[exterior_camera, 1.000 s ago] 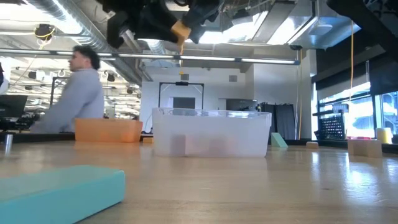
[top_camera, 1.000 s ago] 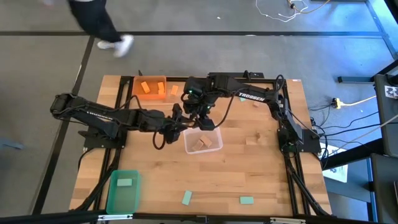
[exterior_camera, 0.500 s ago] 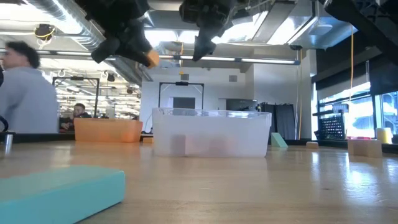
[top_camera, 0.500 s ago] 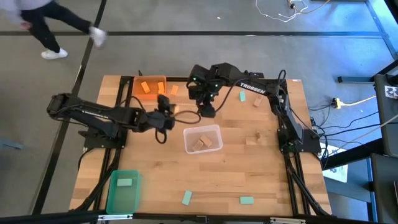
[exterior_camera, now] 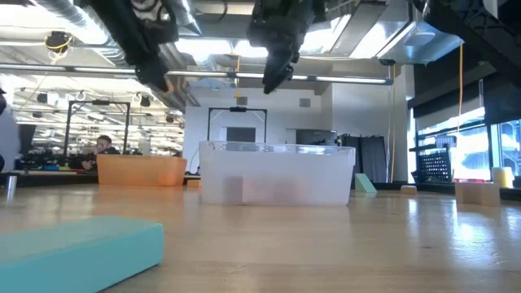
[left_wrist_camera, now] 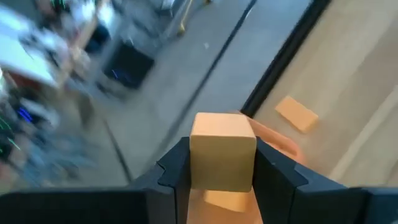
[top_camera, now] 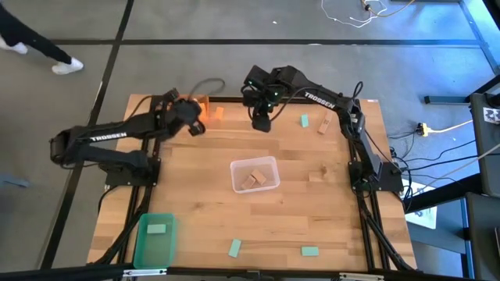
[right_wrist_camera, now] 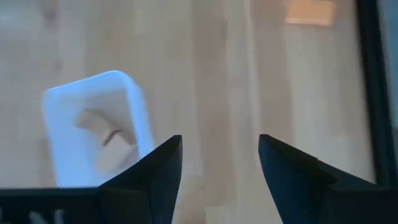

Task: Sort & place blocks by color
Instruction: Put the yellow block into the orange bin, then put the brown block into the white bin, then put the blue block into the green bin

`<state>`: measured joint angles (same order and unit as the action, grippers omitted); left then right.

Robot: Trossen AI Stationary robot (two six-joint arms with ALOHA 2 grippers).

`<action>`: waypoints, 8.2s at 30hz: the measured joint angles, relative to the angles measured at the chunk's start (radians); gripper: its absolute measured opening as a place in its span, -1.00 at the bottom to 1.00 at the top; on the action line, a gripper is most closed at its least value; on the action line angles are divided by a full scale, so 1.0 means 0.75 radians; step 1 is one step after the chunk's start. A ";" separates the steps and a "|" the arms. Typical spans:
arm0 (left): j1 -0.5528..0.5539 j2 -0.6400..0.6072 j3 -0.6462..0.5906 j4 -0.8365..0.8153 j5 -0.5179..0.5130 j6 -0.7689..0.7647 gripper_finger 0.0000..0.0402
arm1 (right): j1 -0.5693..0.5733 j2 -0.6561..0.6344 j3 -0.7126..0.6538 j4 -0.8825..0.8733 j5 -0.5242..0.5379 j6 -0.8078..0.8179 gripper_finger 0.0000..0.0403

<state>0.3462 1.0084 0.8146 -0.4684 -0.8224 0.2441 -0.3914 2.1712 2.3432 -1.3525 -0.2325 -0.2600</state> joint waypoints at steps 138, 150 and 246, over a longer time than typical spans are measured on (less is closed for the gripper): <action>-0.665 -0.167 -0.001 -0.302 0.689 -0.595 -0.08 | 0.402 -0.967 -2.303 0.712 0.347 1.872 -0.66; -0.665 -0.167 -0.001 -0.303 0.691 -0.603 -0.09 | 0.401 -0.958 -2.002 0.766 0.437 1.575 -0.66; -0.665 -0.166 -0.001 -0.384 0.704 -0.638 -0.08 | 0.415 -0.577 -1.217 0.556 0.719 1.084 -0.40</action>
<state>-0.1524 0.8837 0.8143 -0.7567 -0.2943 -0.2343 -0.0802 1.7382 1.4303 -0.9353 0.3065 0.5528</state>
